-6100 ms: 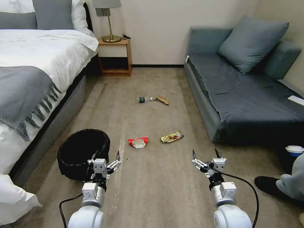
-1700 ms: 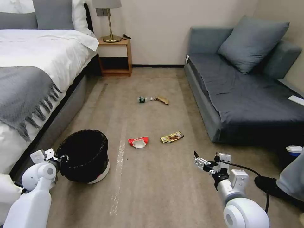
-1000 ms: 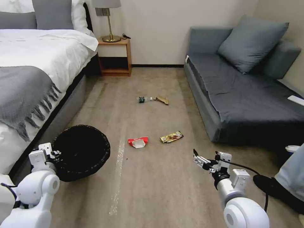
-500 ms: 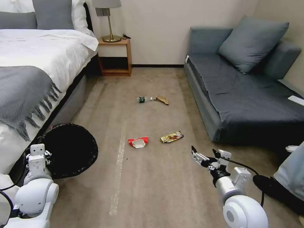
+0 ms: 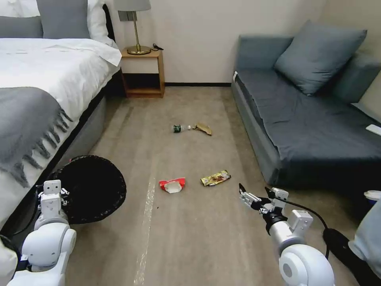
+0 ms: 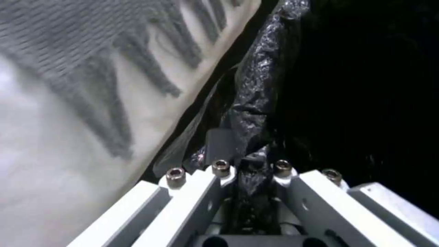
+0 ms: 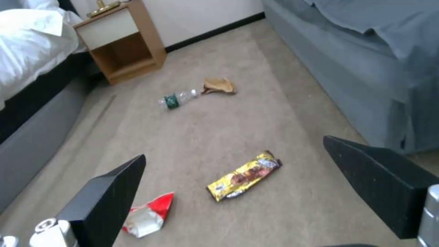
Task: Pick up the trash bin, then pick up the garbage on the floor and place it into the trash bin.
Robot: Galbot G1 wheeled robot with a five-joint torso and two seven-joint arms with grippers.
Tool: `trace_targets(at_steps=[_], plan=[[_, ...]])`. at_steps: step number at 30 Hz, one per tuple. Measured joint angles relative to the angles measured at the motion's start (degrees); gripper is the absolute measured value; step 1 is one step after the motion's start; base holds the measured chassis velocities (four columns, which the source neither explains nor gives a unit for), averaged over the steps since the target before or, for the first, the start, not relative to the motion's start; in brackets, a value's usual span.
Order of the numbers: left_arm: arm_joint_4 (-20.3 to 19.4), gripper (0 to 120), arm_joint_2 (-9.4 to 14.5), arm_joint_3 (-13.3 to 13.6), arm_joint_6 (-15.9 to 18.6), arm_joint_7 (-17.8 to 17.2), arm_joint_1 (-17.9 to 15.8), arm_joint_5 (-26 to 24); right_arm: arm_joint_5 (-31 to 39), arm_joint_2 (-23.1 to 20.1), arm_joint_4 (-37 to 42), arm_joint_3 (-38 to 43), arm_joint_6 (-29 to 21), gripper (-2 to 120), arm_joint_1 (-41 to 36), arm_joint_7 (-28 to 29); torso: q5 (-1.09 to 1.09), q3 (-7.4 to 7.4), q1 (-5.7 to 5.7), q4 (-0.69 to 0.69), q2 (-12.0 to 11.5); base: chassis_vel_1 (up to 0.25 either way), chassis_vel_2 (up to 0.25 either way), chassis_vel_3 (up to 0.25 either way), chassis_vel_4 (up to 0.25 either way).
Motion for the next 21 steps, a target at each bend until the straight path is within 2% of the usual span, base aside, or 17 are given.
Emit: trace_targets(at_steps=[21], plan=[[0.8, 0, -0.2, 0.2, -0.9, 0.2, 0.2, 0.4, -1.3, 0.0, 0.1, -0.1, -0.1, 100, -0.8, -0.6, 0.0, 0.0, 0.0, 0.01, 0.0, -0.117, 0.11, 0.119, -0.117]])
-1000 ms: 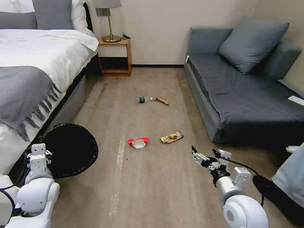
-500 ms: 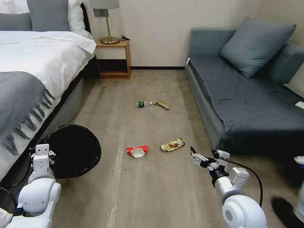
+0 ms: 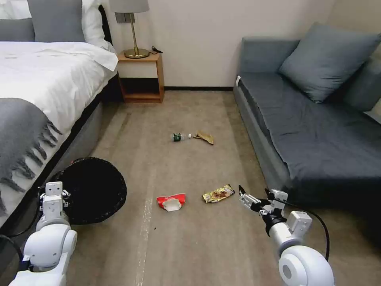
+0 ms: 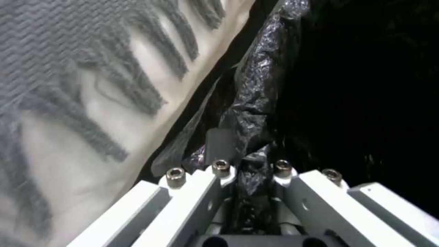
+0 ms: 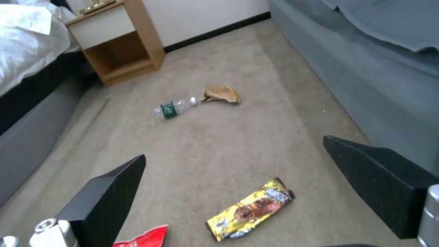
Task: Pick up the trash bin, then pick up the garbage on the floor and place it into the trash bin.
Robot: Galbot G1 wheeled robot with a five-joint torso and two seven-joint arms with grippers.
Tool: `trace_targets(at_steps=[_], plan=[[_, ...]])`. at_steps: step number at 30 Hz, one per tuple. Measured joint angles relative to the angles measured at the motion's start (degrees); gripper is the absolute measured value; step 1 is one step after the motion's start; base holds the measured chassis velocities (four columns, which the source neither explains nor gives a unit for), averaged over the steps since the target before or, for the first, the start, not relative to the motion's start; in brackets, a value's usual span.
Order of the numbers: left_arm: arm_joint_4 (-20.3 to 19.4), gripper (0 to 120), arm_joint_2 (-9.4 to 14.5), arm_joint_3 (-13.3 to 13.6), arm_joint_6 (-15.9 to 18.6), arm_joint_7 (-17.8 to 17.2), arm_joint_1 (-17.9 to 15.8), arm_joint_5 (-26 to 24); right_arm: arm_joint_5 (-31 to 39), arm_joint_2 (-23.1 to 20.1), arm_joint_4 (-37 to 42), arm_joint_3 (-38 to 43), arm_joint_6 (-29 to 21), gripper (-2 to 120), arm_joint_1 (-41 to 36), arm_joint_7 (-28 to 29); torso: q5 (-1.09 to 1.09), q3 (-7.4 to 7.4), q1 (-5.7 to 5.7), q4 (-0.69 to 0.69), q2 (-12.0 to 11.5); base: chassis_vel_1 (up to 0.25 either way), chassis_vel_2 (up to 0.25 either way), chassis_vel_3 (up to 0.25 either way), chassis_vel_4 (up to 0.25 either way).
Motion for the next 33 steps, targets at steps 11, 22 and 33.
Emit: trace_targets(at_steps=[11, 22, 33], plan=[[0.3, 0, -0.7, 0.2, -1.0, 0.3, 0.8, 0.1, -3.1, 0.7, -0.8, -0.9, 0.4, 100, -1.3, -1.0, 0.01, 0.0, 0.0, -0.01, 0.0, -0.103, 0.1, 0.09, -0.112], [1.1, 0, -0.6, -0.1, -1.5, 0.7, 0.5, -0.1, -4.5, 0.2, -2.3, -2.1, 0.2, 100, -0.8, -1.3, 0.0, 0.0, 0.0, 0.0, 0.0, -0.086, 0.082, 0.085, -0.081], [2.7, 0, 0.5, -0.6, -4.6, 1.3, 0.4, -0.2, -5.0, -2.1, -5.9, -5.3, -0.9, 100, 2.3, -1.4, 0.0, 0.0, 0.0, 0.0, 0.0, -0.08, 0.068, 0.073, -0.075]])
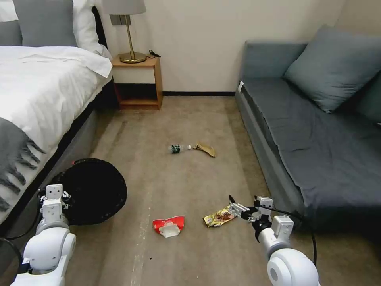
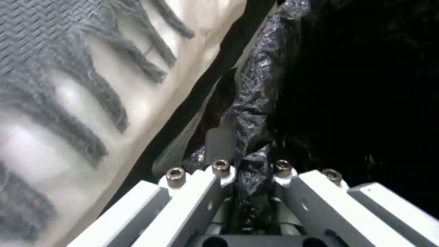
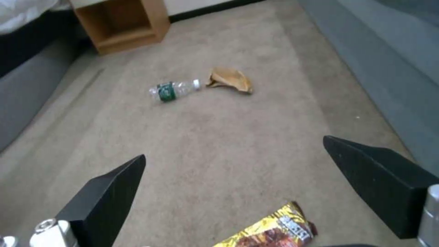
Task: Pick up the trash bin, then pick up the garbage on the floor and place it into the trash bin.
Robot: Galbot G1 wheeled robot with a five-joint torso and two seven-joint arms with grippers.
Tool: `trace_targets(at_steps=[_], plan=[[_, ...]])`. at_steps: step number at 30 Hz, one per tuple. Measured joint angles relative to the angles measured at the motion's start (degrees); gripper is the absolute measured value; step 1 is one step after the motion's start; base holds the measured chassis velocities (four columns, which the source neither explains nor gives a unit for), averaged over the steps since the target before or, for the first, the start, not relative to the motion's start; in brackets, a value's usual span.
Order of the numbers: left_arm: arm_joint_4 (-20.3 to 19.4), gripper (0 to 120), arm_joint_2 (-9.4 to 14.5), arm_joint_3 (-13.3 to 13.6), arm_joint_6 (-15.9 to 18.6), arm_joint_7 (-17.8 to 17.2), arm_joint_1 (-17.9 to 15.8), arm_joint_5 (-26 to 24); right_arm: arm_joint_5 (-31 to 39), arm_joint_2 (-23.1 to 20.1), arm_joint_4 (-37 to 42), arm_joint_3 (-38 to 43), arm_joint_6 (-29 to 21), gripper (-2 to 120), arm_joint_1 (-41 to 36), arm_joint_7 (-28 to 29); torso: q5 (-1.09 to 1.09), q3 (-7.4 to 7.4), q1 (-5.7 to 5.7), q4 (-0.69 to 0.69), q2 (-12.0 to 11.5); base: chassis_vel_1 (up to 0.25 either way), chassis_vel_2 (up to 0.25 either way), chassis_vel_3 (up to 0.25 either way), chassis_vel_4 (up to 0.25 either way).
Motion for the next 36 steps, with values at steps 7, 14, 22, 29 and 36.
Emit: trace_targets(at_steps=[7, 14, 22, 29, 36], plan=[[0.5, 0, 0.5, 0.0, -2.0, 1.4, -0.4, -0.4, 1.7, -4.4, -4.0, -4.5, -1.3, 100, 4.0, -0.1, 0.0, 0.0, 0.0, -0.02, 0.0, -0.061, 0.059, 0.059, -0.059], [0.3, 0, 0.9, -0.1, -1.8, 1.6, -0.7, -1.3, 4.7, -14.7, -10.4, -15.6, -1.8, 100, 12.0, -3.7, 0.02, 0.0, 0.0, 0.0, 0.0, 0.0, 0.0, 0.0, 0.0], [-0.9, 0, -0.9, 0.0, -2.1, 1.9, 1.4, -0.1, 10.5, -21.4, -19.1, -34.9, -2.0, 100, 29.8, -7.5, 0.0, 0.0, 0.0, 0.0, 0.0, 0.0, 0.0, 0.0, 0.0], [-2.2, 0, -1.4, -0.4, -2.4, 1.8, 2.7, 0.5, 13.7, -20.2, -25.9, -48.3, -2.9, 100, 42.2, -8.8, 0.0, 0.0, 0.0, 0.01, 0.0, 0.0, 0.0, 0.0, 0.0], [-2.8, 0, -1.6, -1.5, -2.4, 1.7, 2.7, -0.8, 14.1, -13.7, -35.7, -59.3, -3.2, 100, 51.2, -11.4, 0.0, 0.0, 0.0, 0.0, 0.0, 0.0, 0.0, 0.0, 0.0]])
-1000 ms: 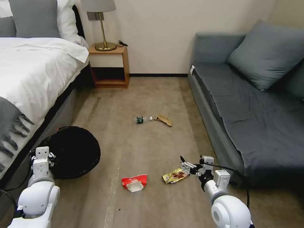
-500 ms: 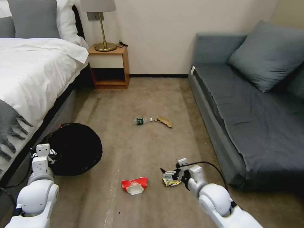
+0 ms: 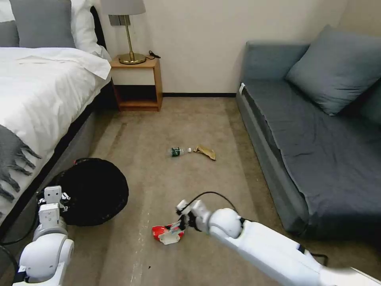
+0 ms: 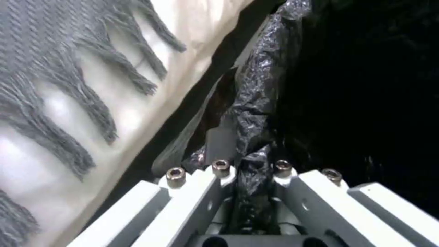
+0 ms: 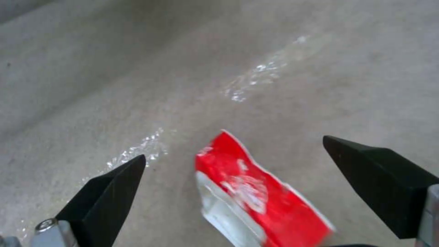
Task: Pick up the trash bin, then pick up the garbage on the floor and place it into the trash bin.
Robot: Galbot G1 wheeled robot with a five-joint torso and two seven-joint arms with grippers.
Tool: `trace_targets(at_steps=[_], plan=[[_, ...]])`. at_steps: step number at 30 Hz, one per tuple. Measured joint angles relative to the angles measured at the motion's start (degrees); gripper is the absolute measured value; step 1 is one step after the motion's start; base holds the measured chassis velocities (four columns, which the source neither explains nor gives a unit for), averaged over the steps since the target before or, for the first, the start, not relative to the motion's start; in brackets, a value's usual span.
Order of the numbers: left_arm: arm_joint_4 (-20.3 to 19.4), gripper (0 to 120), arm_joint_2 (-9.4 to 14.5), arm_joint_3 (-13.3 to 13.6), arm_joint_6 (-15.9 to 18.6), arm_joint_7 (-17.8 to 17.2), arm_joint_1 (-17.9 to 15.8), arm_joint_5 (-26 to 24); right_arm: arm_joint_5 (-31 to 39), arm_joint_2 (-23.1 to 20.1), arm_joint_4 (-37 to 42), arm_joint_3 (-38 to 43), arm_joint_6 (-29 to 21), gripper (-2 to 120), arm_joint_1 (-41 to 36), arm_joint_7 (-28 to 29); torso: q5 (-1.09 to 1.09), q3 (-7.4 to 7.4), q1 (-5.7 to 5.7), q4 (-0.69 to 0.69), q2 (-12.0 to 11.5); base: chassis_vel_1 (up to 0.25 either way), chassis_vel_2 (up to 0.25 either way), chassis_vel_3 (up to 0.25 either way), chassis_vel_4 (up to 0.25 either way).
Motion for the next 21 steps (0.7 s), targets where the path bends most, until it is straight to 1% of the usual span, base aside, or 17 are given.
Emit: trace_targets(at_steps=[1, 2, 3, 5, 7, 8, 11, 12, 14, 16, 20, 21], plan=[[0.0, 0, 0.0, 0.2, 0.0, 0.0, 0.0, -0.7, -0.1, 1.3, -1.9, -0.6, -0.1, 100, 0.4, -0.3, 0.0, 0.0, 0.0, 0.01, 0.0, 0.0, 0.0, 0.0, 0.0], [0.0, 0, -0.1, 0.8, 0.1, 0.0, -0.4, -1.1, -0.6, 3.0, -5.1, -0.8, -0.1, 100, 0.8, -0.8, 0.01, 0.0, 0.0, 0.01, 0.0, 0.0, 0.0, 0.0, 0.0], [0.0, 0, -0.1, 0.8, 0.1, 0.0, -0.4, -1.1, -0.6, 3.0, -5.1, -0.8, -0.1, 100, 0.8, -0.8, 0.01, 0.0, 0.0, 0.01, 0.0, 0.0, 0.0, 0.0, 0.0], [0.2, 0, -0.7, 1.3, -0.5, 0.0, -0.8, -0.8, -1.3, 4.4, -8.2, -1.5, 0.0, 100, 1.2, -1.3, -0.02, 0.0, 0.0, -0.03, 0.0, 0.0, 0.0, 0.0, 0.0], [0.5, 0, -1.1, 1.6, -0.7, -0.1, -1.1, -0.7, -2.4, 5.6, -11.5, -2.6, 0.6, 100, 1.5, -1.8, 0.0, 0.0, 0.0, -0.02, 0.0, 0.0, 0.0, 0.0, 0.0], [0.5, 0, -1.1, 1.6, -0.7, -0.1, -1.1, -0.7, -2.4, 5.6, -11.5, -2.6, 0.6, 100, 1.5, -1.8, 0.0, 0.0, 0.0, -0.02, 0.0, 0.0, 0.0, 0.0, 0.0], [0.9, 0, -1.4, 1.9, -0.8, -0.2, -1.5, -0.5, -5.0, 6.9, -15.9, -3.2, 2.1, 100, 1.3, -2.1, 0.0, 0.0, 0.0, 0.0, 0.0, 0.0, 0.0, 0.0, 0.0], [0.9, 0, -1.4, 1.9, -0.8, -0.2, -1.5, -0.5, -5.0, 6.9, -15.9, -3.2, 2.1, 100, 1.3, -2.1, 0.0, 0.0, 0.0, 0.0, 0.0, 0.0, 0.0, 0.0, 0.0], [1.0, 0, -1.5, 2.0, -0.8, -0.2, -1.6, -0.4, -7.3, 7.8, -18.7, -2.8, 2.8, 100, 0.7, -1.7, 0.0, 0.0, 0.0, -0.01, 0.0, 0.0, 0.0, 0.0, 0.0], [1.0, 0, -1.8, 2.1, -0.9, -0.2, -1.6, -0.2, -9.0, 9.3, -23.1, -0.9, 3.1, 100, 0.0, 0.1, 0.0, 0.0, 0.0, -0.01, 0.0, 0.0, 0.0, 0.0, 0.0], [1.0, 0, -2.1, 2.3, -1.0, -0.3, -1.4, 0.1, -9.7, 9.8, -24.7, -0.5, 3.2, 100, -0.1, 0.2, 0.0, 0.0, 0.0, -0.01, 0.0, 0.0, 0.0, 0.0, 0.0], [0.9, 0, -2.4, 2.4, -1.0, -0.3, -1.3, 0.3, -10.4, 10.0, -25.7, -0.5, 3.3, 96, -0.1, 0.1, 0.0, 0.0, 0.0, 0.0, 0.0, 0.0, 0.0, 0.0, 0.0]])
